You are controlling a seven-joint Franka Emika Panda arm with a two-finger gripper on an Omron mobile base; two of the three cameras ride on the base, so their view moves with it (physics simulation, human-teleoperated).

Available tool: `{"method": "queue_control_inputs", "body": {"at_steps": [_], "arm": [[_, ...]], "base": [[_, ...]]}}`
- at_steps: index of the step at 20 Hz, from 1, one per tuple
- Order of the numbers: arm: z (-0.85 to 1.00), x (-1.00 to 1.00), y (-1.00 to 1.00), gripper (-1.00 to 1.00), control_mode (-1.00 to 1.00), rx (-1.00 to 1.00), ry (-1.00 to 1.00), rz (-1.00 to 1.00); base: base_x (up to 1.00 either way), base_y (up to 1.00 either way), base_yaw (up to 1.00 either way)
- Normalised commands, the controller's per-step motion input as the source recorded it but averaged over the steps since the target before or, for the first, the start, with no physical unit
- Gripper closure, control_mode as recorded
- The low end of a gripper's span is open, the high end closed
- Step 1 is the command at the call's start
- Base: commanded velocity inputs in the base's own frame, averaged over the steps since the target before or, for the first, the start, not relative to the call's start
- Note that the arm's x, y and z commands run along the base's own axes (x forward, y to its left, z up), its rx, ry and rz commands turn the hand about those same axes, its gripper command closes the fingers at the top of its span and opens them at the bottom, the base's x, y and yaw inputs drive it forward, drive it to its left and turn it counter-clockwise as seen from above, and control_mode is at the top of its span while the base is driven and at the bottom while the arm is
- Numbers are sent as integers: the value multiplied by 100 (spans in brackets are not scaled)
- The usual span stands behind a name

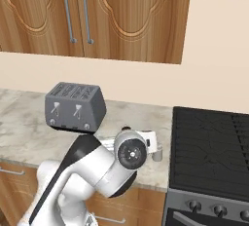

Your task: Take 2 condiments from the cabinet and move them on the counter near the stove.Make sure the condiments are lined up with each other, next to each other.

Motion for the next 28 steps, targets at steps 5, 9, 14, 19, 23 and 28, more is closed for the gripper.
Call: {"method": "queue_control_inputs", "body": {"at_steps": [5, 9, 14, 19, 23, 28], "arm": [[-75, 0, -25, 100, -100, -11, -11, 0], [-40, 0, -12, 100, -100, -1, -15, 0], [-25, 0, -23, 100, -100, 6, -20, 0], [-6, 0, -39, 100, -100, 12, -4, 0], [-6, 1, -32, 100, -100, 6, 9, 2], [-30, 6, -22, 100, -100, 5, 6, 12]], "base": [[0, 0, 0], [0, 0, 0], [0, 0, 0], [0, 0, 0], [0, 0, 0], [0, 0, 0]]}}
